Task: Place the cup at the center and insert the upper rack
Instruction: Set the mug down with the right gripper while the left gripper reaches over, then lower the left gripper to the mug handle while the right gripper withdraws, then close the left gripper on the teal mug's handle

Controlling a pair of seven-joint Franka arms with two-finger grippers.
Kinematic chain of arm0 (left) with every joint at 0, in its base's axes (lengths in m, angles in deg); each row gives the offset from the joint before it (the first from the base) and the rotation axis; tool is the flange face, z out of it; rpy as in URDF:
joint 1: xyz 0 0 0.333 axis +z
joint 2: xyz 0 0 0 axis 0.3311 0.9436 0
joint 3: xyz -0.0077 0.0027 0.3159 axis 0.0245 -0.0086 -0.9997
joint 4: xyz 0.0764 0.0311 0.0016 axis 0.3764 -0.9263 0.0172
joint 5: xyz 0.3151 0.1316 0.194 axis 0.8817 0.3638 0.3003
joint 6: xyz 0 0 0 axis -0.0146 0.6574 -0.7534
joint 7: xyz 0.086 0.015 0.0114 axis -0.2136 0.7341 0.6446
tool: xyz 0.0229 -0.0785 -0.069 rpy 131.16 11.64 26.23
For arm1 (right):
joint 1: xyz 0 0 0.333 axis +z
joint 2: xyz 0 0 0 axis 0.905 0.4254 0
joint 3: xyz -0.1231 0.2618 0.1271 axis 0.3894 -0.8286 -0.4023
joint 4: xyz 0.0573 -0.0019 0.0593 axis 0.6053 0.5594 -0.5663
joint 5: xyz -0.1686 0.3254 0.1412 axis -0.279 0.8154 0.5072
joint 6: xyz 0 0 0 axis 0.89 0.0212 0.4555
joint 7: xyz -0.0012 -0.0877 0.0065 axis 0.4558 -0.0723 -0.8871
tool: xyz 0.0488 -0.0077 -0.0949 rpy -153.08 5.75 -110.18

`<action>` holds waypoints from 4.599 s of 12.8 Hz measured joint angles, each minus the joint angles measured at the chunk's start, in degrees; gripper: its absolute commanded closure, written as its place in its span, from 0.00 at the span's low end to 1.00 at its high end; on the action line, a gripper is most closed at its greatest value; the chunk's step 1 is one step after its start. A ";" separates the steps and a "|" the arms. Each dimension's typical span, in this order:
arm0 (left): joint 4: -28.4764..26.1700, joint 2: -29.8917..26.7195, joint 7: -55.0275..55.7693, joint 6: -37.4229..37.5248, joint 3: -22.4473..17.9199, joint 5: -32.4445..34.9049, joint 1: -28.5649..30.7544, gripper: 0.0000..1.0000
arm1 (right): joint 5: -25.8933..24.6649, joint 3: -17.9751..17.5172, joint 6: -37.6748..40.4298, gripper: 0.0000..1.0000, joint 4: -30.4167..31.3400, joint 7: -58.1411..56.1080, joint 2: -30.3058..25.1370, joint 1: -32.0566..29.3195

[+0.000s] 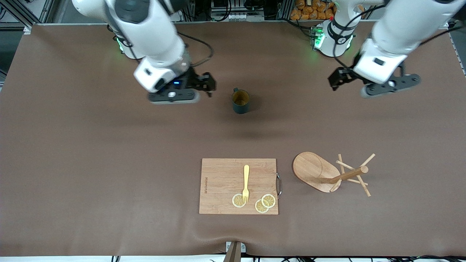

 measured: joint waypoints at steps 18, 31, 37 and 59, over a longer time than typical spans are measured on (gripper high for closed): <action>-1.04 21.54 82.68 -2.61 14.25 31.81 -34.54 0.00 | -7.10 0.20 12.29 0.00 0.67 -36.61 -10.38 -32.66; -1.00 41.76 109.78 -2.67 4.41 49.98 -57.22 0.00 | -7.11 0.17 9.67 0.00 9.55 -40.46 -10.90 -38.31; -1.00 45.63 109.78 -2.63 2.68 55.87 -59.74 0.00 | -7.11 0.15 5.90 0.00 12.58 -40.54 -10.93 -38.36; -4.50 46.97 99.88 -2.68 -0.53 63.30 -60.04 0.29 | -7.13 -0.55 10.06 0.00 9.37 -40.53 -12.19 -38.36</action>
